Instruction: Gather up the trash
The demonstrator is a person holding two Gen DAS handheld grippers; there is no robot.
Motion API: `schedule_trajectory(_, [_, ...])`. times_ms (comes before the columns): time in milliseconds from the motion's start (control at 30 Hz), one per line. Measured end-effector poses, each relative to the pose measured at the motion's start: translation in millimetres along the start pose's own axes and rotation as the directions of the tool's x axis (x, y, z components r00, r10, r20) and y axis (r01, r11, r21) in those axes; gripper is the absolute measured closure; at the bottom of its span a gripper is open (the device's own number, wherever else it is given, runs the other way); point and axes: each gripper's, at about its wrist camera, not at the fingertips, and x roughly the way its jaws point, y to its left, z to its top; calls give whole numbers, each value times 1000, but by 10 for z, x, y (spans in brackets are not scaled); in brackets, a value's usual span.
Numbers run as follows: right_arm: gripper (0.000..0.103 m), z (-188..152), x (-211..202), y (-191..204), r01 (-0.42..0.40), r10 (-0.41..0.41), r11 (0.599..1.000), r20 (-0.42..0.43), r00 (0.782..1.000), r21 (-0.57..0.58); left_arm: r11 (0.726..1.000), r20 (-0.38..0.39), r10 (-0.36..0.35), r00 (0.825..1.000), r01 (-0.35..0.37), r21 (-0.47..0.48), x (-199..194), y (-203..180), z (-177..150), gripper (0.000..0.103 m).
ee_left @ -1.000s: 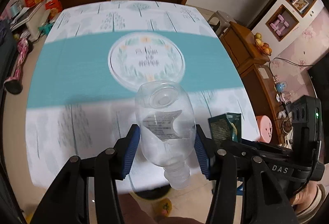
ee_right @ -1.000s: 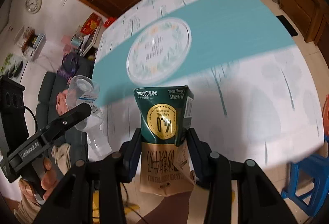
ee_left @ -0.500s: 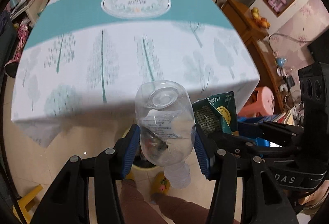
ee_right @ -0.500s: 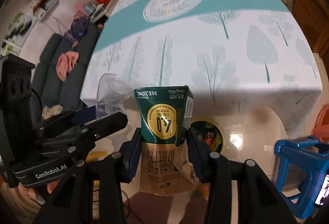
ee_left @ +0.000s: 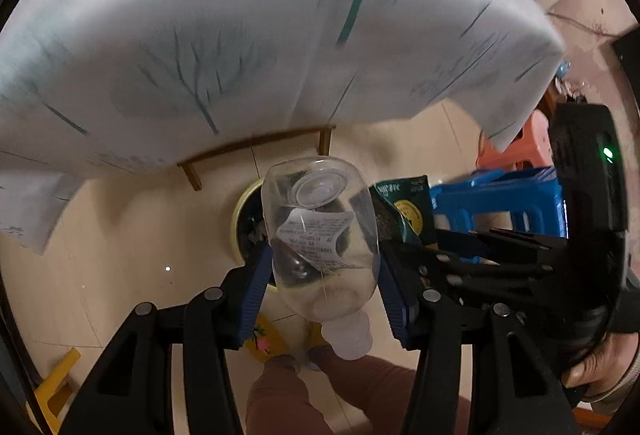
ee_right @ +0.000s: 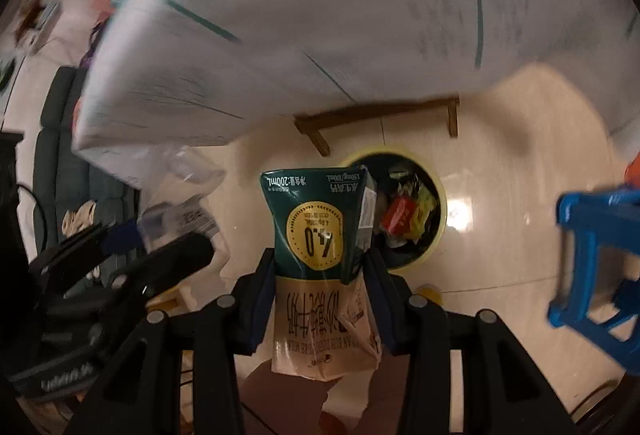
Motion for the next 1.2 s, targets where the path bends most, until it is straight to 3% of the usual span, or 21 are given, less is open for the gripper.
schedule_trajectory(100, [58,37,363,-169,-1,1,998,-4,1000,65,1000,-25,-6,1000,6,2,346,114,-52,51])
schedule_trajectory(167, [56,61,590,-284,-12,12,994,1,1000,108,1000,-62,-3,998,3,-5,597,202,-61,39])
schedule_trajectory(233, [42,83,789,-400,-7,6,990,12,1000,141,999,-83,27,996,-28,-14,785,284,-48,18])
schedule_trajectory(267, [37,68,865,-435,-9,7,989,18,1000,150,1000,-84,14,996,-16,-23,880,335,-51,16])
schedule_trajectory(300, [31,71,922,-477,-12,9,987,22,1000,159,999,-83,10,997,-13,-32,935,367,-63,16])
schedule_trajectory(433, [31,76,1038,-535,21,-29,983,43,999,184,999,-55,38,998,-40,-37,1040,413,-87,16])
schedule_trajectory(600, [31,24,931,-440,75,-89,990,118,989,122,996,24,77,997,-77,-38,936,428,-78,15])
schedule_trajectory(867, [31,14,769,-370,128,-142,989,198,970,80,992,81,100,992,-94,-84,637,452,-53,15])
schedule_trajectory(1200, [31,20,343,-81,149,-151,988,229,962,27,989,83,99,992,-89,-117,150,358,-63,15])
